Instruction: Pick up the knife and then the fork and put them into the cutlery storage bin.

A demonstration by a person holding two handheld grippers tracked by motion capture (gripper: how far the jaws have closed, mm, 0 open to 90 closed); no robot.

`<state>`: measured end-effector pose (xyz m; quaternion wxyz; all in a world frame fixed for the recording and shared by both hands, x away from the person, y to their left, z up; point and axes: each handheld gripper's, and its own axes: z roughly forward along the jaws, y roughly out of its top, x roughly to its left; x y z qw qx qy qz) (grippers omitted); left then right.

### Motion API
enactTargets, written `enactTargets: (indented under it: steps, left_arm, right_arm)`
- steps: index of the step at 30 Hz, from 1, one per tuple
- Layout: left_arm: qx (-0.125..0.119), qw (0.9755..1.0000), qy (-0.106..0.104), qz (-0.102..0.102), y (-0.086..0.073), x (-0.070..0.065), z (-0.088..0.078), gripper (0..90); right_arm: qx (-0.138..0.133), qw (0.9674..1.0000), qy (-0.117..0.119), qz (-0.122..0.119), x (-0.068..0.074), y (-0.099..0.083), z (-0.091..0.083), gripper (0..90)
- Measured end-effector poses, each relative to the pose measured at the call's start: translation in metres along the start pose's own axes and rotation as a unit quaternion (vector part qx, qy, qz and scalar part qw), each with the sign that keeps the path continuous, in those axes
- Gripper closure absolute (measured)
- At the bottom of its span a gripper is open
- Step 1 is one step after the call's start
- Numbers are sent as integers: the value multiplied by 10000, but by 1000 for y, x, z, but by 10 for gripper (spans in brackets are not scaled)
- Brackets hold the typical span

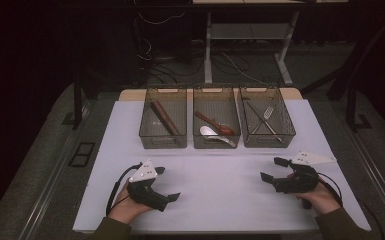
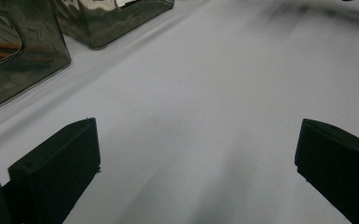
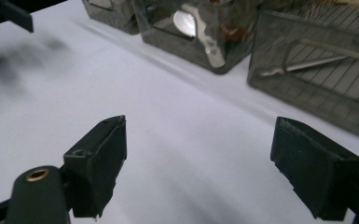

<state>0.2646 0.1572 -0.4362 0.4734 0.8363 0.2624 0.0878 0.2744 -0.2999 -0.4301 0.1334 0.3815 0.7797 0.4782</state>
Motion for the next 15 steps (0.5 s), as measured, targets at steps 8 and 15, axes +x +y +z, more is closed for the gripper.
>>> enactTargets:
  steps: [8, 15]
  left_arm:
    - [-17, 10000, 4, -2, 0, 0, 0, 0]
    - [2, 10000, 5, 8, 0, 0, 0, 0]
  right_arm:
    - [119, 9998, 146, -96, 7, -16, 0, 180]
    - [170, 9996, 147, -141, 5, -19, 1, 180]
